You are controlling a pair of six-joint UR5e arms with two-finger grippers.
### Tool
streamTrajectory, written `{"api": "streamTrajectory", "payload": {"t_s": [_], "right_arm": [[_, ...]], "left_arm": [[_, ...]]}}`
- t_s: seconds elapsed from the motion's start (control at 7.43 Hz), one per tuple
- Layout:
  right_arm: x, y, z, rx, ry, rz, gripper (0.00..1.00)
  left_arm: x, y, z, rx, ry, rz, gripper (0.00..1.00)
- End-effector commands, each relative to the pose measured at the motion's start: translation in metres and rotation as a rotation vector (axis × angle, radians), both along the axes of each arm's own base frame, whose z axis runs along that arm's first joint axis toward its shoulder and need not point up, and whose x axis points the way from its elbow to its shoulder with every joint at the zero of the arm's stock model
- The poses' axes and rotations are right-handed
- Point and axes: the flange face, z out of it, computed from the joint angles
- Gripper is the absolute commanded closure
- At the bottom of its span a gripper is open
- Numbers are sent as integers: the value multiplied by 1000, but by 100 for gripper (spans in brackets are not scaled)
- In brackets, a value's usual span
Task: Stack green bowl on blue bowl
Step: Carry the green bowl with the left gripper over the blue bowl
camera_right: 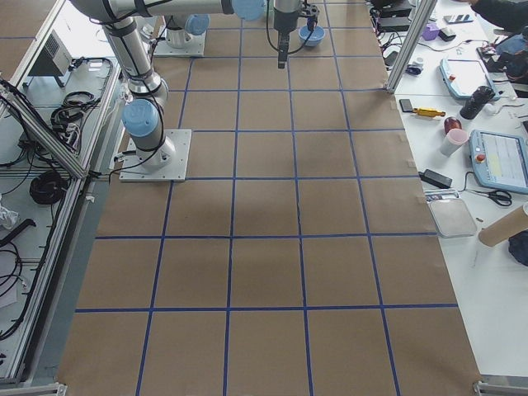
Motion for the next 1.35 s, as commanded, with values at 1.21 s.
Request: {"api": "streamTrajectory", "payload": {"t_s": [1.21], "right_arm": [[0, 0, 0, 1, 0, 0, 0]], "left_arm": [[-236, -196, 36, -46, 82, 162, 100]]}}
